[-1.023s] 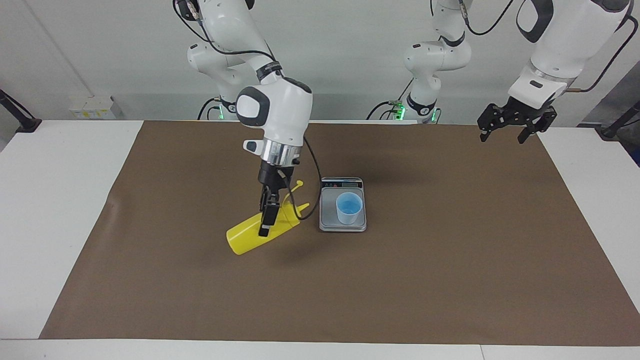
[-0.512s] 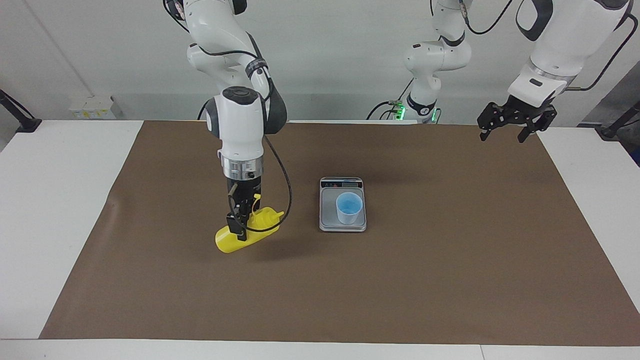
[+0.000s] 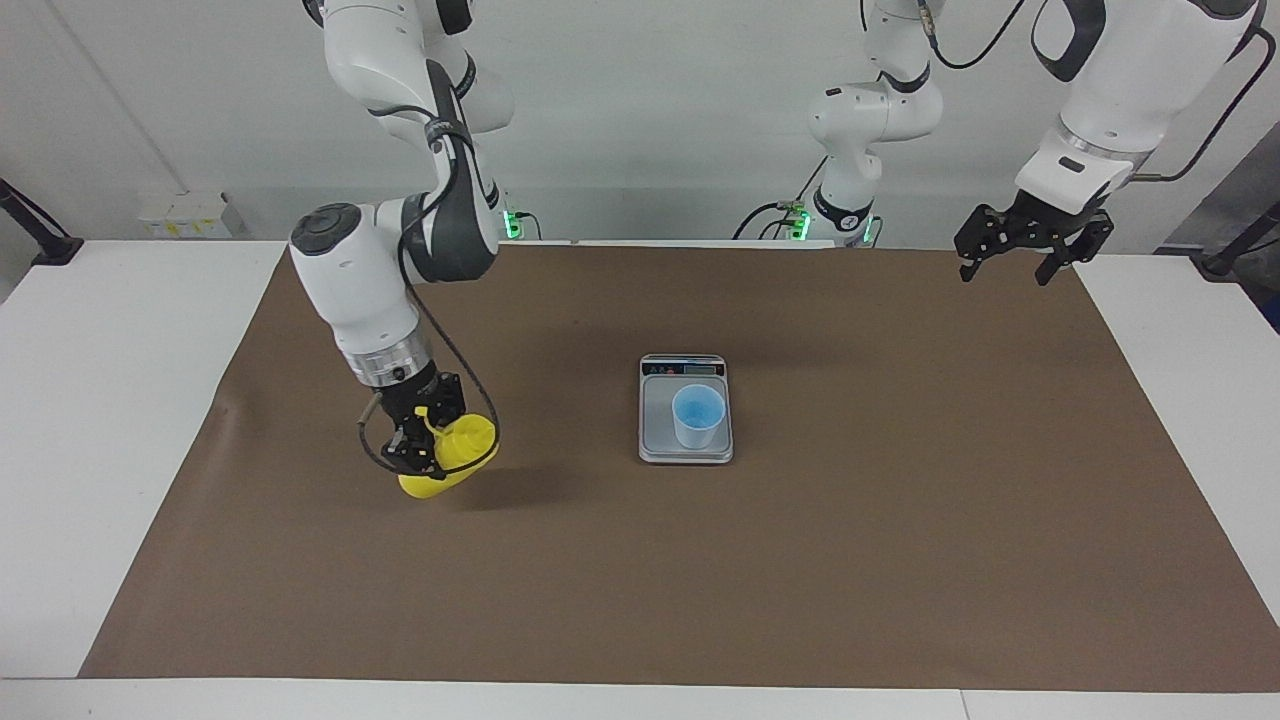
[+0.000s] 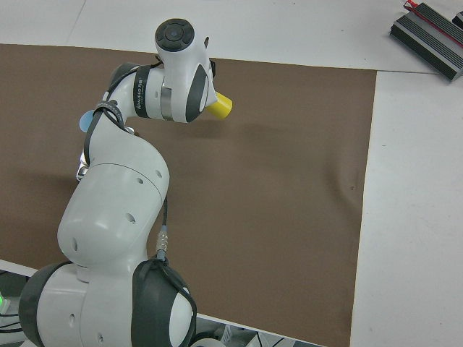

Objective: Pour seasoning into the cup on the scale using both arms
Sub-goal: 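Turn the bottle upright and carry it back with the right gripper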

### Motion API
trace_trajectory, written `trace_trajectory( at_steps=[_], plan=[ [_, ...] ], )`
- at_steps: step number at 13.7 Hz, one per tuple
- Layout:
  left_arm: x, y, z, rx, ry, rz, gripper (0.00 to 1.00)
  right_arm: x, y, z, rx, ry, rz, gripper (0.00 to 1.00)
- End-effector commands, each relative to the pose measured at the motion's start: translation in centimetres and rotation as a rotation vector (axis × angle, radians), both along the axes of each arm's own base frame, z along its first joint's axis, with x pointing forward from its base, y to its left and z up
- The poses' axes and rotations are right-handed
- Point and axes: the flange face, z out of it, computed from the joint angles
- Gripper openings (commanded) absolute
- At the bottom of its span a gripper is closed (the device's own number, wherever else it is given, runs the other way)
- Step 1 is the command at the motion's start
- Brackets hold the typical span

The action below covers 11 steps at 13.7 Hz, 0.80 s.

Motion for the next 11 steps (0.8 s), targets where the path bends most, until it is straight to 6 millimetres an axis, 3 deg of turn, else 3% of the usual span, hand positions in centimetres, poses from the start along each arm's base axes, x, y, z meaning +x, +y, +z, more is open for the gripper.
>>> trace_trajectory(
  at_steps=[1, 6, 11],
  plan=[
    [-0.7, 0.2, 0.2, -0.011, -0.01, 0.004, 1.0, -1.5, -3.1, 0.4, 0.107, 0.012, 0.033, 0.0],
    [-0.7, 0.2, 0.2, -0.011, -0.01, 0.004, 1.0, -5.2, -9.3, -2.5, 0.335, 0.055, 0.078, 0.0],
    [-0.7, 0.3, 0.3, -0.011, -0.013, 0.005, 1.0, -8.6, -12.9, -5.5, 0.48, 0.04, 0.202, 0.0]
  ],
)
